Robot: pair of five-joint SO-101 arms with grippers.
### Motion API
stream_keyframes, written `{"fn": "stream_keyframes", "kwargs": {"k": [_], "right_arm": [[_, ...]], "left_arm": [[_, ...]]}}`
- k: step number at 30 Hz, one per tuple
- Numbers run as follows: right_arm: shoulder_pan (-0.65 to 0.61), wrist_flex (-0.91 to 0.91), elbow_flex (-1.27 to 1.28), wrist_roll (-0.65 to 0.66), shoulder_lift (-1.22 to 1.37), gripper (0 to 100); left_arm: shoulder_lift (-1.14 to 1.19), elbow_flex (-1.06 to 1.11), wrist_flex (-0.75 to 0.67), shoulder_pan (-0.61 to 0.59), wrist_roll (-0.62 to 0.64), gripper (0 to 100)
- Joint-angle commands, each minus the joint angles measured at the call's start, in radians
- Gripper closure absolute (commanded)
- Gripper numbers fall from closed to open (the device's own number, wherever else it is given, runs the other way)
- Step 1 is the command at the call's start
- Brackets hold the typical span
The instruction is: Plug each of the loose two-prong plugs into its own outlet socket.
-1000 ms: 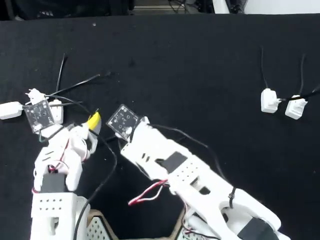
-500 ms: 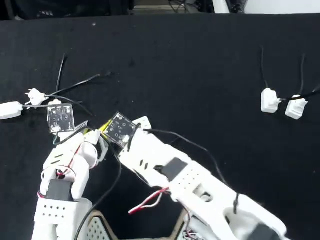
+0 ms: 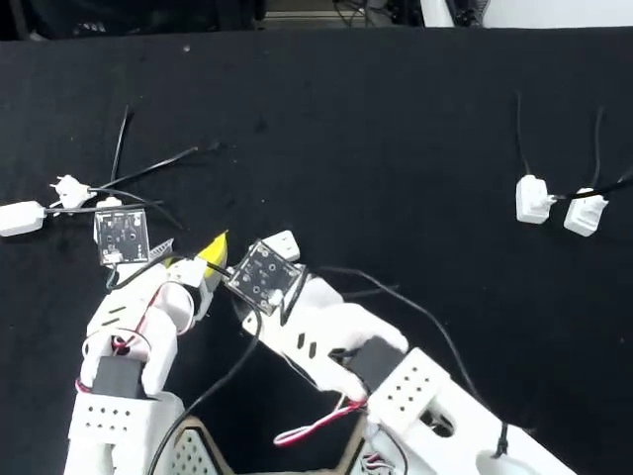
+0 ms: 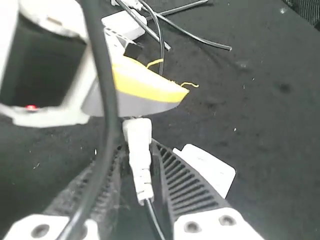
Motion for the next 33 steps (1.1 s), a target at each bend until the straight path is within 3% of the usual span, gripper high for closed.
{"fn": "stream_keyframes", "kwargs": {"k": [1, 7, 25, 33], "right_arm": [[-0.008, -0.017, -0.008, -0.012, -0.088, 98.8], [-0.008, -0.017, -0.002, -0.086, -0.127, 98.8], [-0.006, -0.017, 0.036, -0.086, -0.122, 98.8], [0.126, 0.025, 0.019, -0.086, -0.053, 98.8]], "left_arm": [[0.003, -0.001, 0.005, 0.021, -0.011, 73], [0.003, -0.001, 0.003, 0.021, -0.011, 73], [-0.005, -0.042, -0.002, 0.012, -0.003, 73], [0.002, -0.170, 0.005, 0.013, 0.040, 73]]}}
